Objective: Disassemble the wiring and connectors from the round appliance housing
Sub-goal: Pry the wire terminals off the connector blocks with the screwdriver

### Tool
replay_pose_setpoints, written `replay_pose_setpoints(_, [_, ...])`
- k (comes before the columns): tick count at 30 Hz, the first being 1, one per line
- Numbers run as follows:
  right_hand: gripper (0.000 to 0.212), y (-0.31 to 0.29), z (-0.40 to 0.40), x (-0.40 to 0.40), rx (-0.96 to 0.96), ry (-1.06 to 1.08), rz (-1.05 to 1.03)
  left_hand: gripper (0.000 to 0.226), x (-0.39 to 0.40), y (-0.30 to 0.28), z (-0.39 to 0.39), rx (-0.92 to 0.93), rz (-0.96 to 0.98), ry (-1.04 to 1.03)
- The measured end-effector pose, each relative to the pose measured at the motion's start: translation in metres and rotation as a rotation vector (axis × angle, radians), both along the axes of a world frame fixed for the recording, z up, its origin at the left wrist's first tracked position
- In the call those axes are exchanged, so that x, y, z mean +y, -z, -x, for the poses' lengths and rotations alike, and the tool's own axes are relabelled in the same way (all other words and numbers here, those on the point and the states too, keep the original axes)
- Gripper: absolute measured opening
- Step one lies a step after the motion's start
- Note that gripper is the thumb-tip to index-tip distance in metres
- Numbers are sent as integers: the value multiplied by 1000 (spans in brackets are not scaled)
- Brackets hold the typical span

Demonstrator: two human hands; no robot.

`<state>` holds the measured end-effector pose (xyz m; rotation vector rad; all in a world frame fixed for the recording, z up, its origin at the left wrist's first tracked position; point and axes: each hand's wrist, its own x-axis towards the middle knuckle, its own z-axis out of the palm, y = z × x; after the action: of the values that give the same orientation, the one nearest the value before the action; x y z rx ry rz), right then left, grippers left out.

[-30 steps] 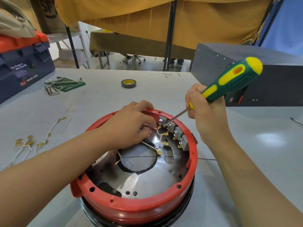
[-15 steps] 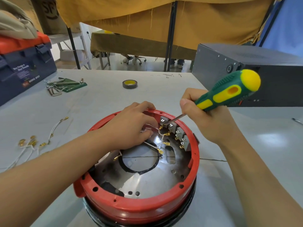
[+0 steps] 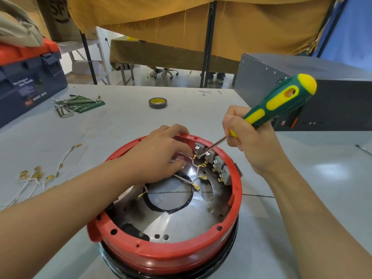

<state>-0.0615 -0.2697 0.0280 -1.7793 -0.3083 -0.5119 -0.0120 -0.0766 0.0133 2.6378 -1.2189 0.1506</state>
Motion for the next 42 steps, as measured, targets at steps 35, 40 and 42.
replay_pose_setpoints(35, [29, -24, 13, -11, 103, -24, 371, 26, -1, 0, 1, 0, 2, 0])
replay_pose_setpoints(40, [27, -19, 6, -14, 103, -15, 243, 25, 0, 0, 1, 0, 11, 3])
replay_pose_setpoints(42, [28, -17, 5, -14, 101, -11, 221, 25, 0, 0, 1, -2, 13, 4])
